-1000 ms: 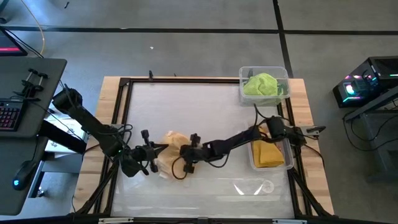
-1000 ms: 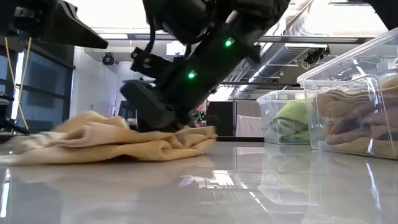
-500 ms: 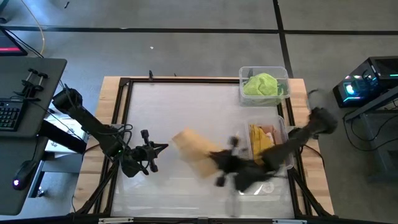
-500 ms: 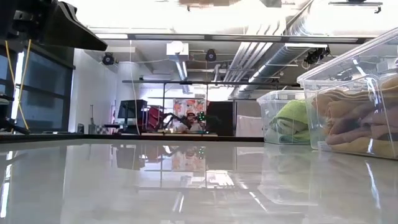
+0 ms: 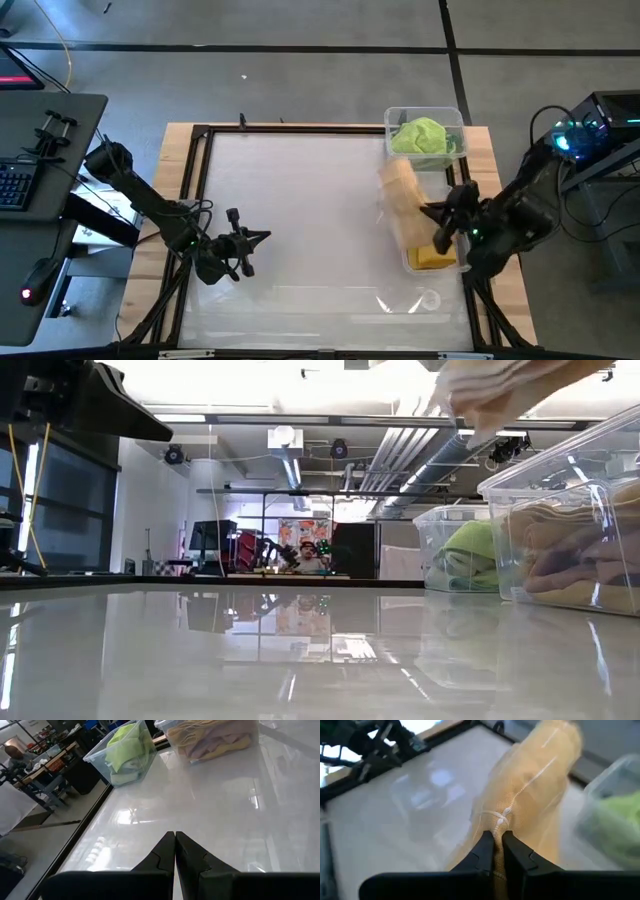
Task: Sort towels by color in basket
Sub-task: Put the light yellow kitchen towel into the bottom transparent bin
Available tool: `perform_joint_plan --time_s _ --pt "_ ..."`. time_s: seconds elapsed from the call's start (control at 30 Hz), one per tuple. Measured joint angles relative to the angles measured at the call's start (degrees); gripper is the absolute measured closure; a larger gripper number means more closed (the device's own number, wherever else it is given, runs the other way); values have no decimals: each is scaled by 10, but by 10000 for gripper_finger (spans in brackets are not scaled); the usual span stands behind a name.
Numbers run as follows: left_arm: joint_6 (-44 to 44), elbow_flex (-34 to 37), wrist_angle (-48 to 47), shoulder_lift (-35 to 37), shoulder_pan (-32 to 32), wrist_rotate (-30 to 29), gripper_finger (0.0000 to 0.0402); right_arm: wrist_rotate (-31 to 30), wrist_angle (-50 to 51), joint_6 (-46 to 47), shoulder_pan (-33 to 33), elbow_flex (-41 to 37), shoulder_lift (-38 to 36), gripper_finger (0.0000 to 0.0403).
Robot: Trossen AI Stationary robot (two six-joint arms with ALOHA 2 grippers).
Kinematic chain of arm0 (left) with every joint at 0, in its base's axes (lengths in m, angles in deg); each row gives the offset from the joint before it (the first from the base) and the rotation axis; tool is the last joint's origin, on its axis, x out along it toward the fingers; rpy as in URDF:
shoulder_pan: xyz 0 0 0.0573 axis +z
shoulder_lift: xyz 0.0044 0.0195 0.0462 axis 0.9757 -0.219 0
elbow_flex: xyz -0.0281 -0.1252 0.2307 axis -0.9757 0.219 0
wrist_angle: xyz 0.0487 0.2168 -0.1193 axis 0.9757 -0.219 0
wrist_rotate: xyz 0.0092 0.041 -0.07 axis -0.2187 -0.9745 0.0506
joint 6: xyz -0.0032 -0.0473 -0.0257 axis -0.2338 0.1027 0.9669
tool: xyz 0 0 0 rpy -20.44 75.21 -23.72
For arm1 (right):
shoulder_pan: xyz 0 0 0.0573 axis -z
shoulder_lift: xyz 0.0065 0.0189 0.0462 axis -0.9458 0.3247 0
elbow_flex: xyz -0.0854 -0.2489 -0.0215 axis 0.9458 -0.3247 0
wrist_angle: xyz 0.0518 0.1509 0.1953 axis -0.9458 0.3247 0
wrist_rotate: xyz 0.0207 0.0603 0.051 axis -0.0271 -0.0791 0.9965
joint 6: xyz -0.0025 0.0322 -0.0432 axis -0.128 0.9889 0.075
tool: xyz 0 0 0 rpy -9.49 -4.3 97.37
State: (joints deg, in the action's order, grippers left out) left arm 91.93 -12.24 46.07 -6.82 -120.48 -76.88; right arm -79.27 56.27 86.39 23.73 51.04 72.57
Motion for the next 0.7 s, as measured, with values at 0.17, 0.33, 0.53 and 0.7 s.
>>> perform_joint_plan --time_s 0.17,0.33,0.53,0.7 --pt "0 0 2 0 9 0 401 96 15 48 12 -14 -18 391" --pt "10 0 0 0 16 1 401 218 16 110 28 -63 -19 391" --pt "10 0 0 0 21 1 401 273 15 161 53 -151 -19 391" --pt "9 0 0 0 35 2 401 319 15 170 104 -216 -19 391"
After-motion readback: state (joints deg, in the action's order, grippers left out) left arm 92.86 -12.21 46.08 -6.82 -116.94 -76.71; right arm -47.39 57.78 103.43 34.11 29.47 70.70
